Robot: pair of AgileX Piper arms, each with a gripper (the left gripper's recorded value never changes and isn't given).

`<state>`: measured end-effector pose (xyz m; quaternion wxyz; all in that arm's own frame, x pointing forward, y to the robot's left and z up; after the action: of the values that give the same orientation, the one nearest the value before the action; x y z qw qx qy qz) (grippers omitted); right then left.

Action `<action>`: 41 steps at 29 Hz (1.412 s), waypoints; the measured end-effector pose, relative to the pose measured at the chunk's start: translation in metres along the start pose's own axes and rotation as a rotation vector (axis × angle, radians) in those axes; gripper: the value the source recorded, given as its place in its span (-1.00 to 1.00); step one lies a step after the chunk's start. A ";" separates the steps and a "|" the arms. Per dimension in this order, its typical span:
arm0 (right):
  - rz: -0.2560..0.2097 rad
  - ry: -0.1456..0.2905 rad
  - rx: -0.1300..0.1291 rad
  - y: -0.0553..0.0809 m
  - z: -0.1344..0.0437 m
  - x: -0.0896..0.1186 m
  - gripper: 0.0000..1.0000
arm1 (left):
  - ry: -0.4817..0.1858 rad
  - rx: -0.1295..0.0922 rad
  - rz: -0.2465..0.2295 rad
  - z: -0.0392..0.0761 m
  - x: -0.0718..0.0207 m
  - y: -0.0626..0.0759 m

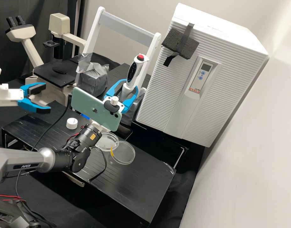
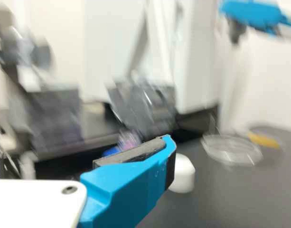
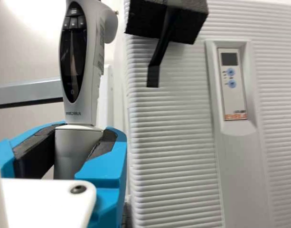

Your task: Use the pipette

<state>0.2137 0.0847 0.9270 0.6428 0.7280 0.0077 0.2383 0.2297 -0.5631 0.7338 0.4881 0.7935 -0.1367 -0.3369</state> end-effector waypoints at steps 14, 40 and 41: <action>-0.139 0.087 -0.002 -0.020 -0.047 0.046 -1.00 | 0.063 0.059 0.187 -0.008 -0.0045 0.052; -0.312 -0.016 -0.039 -0.056 -0.120 0.190 -1.00 | 0.155 0.056 0.198 -0.027 0.0083 0.069; -0.312 -0.018 -0.040 -0.056 -0.120 0.190 -1.00 | 0.155 0.056 0.198 -0.028 0.0087 0.069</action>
<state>0.3559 0.2663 0.9453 0.6863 0.7072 0.1100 0.1291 0.2622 -0.5825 0.7981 0.5056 0.8131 -0.1854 -0.2208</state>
